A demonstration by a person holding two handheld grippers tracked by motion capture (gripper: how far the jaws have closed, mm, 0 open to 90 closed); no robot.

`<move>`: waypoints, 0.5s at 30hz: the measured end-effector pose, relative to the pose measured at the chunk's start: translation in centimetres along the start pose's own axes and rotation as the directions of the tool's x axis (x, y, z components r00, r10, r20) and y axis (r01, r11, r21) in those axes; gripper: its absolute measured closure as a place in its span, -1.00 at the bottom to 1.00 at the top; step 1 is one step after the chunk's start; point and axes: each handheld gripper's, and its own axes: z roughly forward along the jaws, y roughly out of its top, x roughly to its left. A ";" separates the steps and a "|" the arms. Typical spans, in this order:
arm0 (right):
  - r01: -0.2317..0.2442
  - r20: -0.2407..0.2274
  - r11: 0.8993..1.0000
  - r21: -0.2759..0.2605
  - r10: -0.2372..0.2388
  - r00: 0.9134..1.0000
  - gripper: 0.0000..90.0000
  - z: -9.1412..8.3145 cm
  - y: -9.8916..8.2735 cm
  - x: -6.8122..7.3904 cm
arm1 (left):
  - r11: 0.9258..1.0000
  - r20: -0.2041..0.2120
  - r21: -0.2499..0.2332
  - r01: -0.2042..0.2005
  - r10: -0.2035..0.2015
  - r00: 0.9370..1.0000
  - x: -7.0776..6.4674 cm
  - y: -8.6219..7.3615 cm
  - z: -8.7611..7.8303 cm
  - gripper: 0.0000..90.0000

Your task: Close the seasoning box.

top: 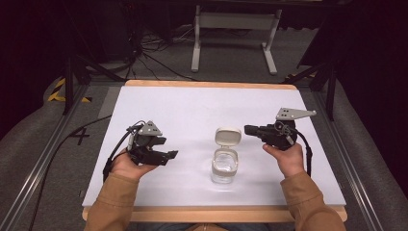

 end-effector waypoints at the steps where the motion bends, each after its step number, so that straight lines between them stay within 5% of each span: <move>1: 0.001 -0.002 1.000 0.001 -0.001 1.000 0.98 0.2 0.0 0.0 | 1.000 -0.002 0.000 0.006 -0.006 1.000 0.0 -0.2 -0.1 -0.20; 15: 0.008 -0.047 1.000 0.019 -0.007 0.999 0.97 1.6 0.4 -0.3 | 0.999 -0.021 0.000 0.032 -0.032 0.999 0.1 -1.1 -1.1 -0.20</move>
